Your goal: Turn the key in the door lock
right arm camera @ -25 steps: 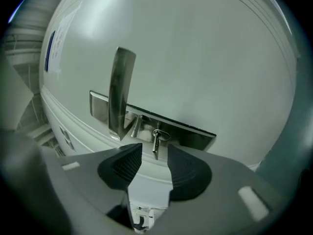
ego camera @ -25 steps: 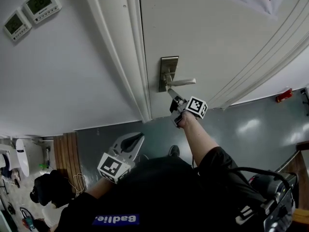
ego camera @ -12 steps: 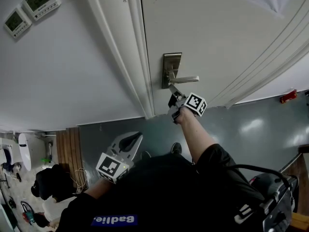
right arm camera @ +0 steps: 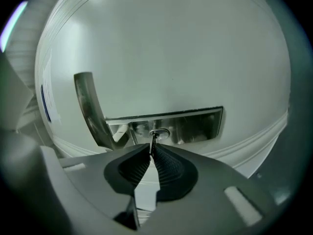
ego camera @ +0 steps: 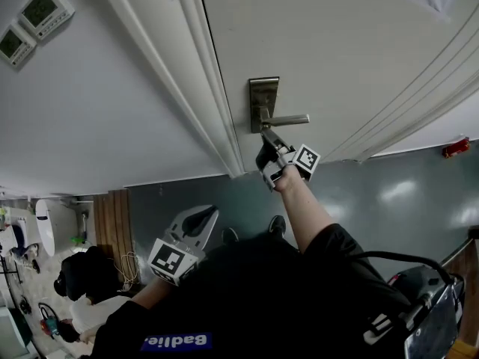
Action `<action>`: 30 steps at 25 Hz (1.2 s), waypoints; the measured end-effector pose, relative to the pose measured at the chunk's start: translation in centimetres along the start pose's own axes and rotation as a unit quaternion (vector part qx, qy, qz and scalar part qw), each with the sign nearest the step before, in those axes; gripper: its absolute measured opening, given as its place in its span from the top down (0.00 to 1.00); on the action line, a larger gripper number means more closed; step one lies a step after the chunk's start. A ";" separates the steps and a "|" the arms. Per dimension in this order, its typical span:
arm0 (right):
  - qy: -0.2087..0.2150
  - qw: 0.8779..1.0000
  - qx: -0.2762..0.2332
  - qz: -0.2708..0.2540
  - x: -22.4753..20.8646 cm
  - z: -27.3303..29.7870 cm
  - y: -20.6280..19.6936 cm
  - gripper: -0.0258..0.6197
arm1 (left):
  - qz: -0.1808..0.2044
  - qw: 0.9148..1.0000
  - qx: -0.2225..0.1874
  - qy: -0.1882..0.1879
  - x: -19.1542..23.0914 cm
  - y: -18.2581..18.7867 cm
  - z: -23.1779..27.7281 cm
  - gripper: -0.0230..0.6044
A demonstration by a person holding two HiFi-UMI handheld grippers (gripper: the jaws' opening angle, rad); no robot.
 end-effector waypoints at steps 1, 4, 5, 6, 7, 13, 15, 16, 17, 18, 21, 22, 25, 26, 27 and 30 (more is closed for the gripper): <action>0.012 1.000 0.002 0.028 -0.1 0.0 0.0 0.91 | -0.002 1.000 0.002 0.004 0.0 -0.1 0.1 0.94; 0.045 0.994 0.010 0.097 -0.5 0.0 -0.1 0.91 | -0.004 1.000 0.012 0.011 -0.1 -0.3 0.6 0.94; 0.055 0.991 0.011 0.119 -0.6 0.1 -0.1 0.91 | -0.005 1.000 0.015 0.014 -0.1 -0.3 0.7 0.94; 0.064 0.988 0.013 0.141 -0.7 0.1 -0.1 0.91 | -0.008 1.000 0.017 0.018 0.0 -0.5 0.8 0.94; 0.075 0.984 0.015 0.163 -0.9 0.1 0.0 0.91 | -0.011 1.000 0.018 0.023 0.1 -0.7 1.0 0.94; 0.150 0.948 0.039 0.279 -1.6 0.3 -0.2 0.91 | -0.034 0.998 0.030 0.037 0.2 -1.9 1.7 0.94; 0.182 0.925 0.036 0.332 -2.0 0.3 -0.3 0.91 | -0.043 0.998 0.036 0.036 0.1 -2.2 2.0 0.94; 0.197 0.914 0.032 0.353 -2.1 0.3 -0.4 0.91 | -0.045 0.998 0.039 0.037 0.1 -2.3 2.1 0.94; 0.209 0.908 0.028 0.363 -2.1 0.3 -0.4 0.91 | -0.047 0.997 0.041 0.038 0.1 -2.4 2.3 0.94; 0.217 0.907 0.023 0.361 -2.1 0.3 -0.4 0.91 | -0.048 0.997 0.042 0.039 0.2 -2.5 2.5 0.94; 0.208 0.930 0.013 0.304 -1.9 0.3 0.0 0.89 | -0.054 0.997 0.039 0.046 0.8 -2.8 2.9 0.94; 0.196 0.942 0.016 0.273 -1.9 0.3 0.1 0.88 | -0.055 0.997 0.037 0.046 0.9 -2.8 2.9 0.94; 0.146 0.976 0.036 0.155 -1.4 0.0 0.0 0.79 | -0.057 0.997 0.029 0.039 1.1 -2.4 3.2 0.94; 0.132 0.984 0.043 0.108 -0.9 -0.3 0.0 0.76 | -0.057 0.997 0.026 0.035 1.2 -2.3 3.2 0.94; 0.121 0.989 0.048 0.064 -0.4 -0.7 0.1 0.75 | -0.058 0.998 0.024 0.032 1.3 -2.2 3.3 0.94; 0.092 0.994 0.055 -0.038 0.6 -1.8 0.6 0.72 | -0.060 0.998 0.016 0.015 1.3 -2.0 3.6 0.94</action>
Point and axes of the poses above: the fingertips, and each gripper's own axes: z forward along the fingers, x to its left, y out of its top, the point moved 2 cm from there along -z, backward along the fingers, and after that the axes turned 13 degrees about -x, right-handed, at the moved point
